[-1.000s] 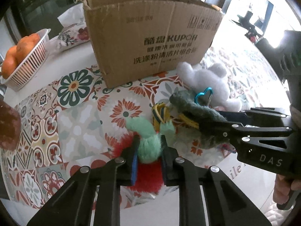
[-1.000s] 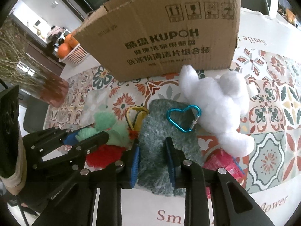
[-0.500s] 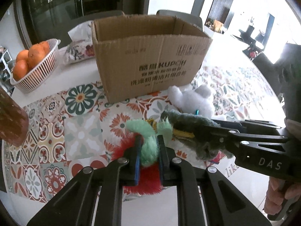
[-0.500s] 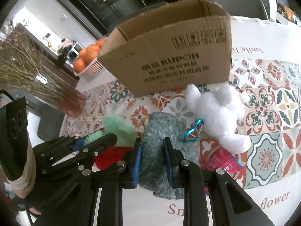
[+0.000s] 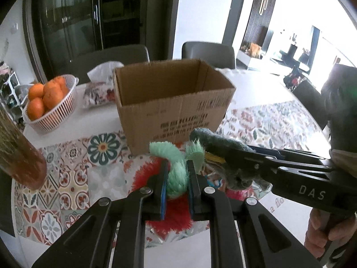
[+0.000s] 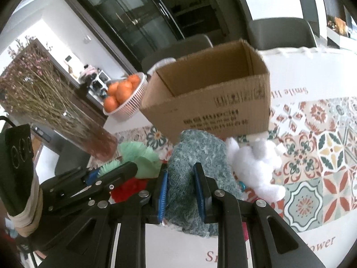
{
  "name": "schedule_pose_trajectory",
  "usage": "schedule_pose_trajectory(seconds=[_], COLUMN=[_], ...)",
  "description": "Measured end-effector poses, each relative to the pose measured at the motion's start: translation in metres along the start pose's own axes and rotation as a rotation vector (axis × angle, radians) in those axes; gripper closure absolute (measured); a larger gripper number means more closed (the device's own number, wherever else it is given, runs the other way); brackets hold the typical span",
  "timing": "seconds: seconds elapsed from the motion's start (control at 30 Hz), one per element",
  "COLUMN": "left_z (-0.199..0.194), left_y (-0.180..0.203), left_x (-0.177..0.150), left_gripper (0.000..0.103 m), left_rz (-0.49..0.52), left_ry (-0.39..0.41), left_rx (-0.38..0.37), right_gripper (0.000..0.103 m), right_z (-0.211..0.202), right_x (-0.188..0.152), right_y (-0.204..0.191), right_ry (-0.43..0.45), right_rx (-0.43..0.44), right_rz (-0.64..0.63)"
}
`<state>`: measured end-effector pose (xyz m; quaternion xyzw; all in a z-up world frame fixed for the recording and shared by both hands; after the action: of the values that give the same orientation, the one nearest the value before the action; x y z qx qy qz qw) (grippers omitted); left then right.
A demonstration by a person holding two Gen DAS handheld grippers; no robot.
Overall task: Organize soft objects
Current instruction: 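Lift the red toy and grey glove and carry both over the box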
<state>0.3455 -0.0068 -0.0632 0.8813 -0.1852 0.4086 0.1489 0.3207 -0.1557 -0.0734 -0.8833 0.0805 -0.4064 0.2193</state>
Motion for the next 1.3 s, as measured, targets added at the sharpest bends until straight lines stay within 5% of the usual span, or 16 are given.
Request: schedule_pose_trajectory(seconds=[0.7, 1.3], left_z=[-0.031, -0.021], left_y=[0.010, 0.002], left_x=[0.065, 0.114], left_gripper=[0.087, 0.087], left_rz=[0.012, 0.007], left_ry=[0.183, 0.245], left_rx=[0.016, 0.019], right_gripper=[0.080, 0.080], right_z=[-0.041, -0.028], right_x=[0.065, 0.115], right_y=[-0.019, -0.023], right_ry=[0.207, 0.258], right_rx=[0.015, 0.033], right_rz=[-0.055, -0.082])
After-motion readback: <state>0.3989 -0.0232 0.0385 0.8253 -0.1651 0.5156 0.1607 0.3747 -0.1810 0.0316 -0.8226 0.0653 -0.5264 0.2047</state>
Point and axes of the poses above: each gripper's, at about its wrist camera, not at the fingertips, and z roughly the way its jaws point, y to its right, x to its top, the point moved 1 cm from there along z, roughly the way its jaws point, and after that the axes turned 13 degrees about y, right-handed, at the moved point
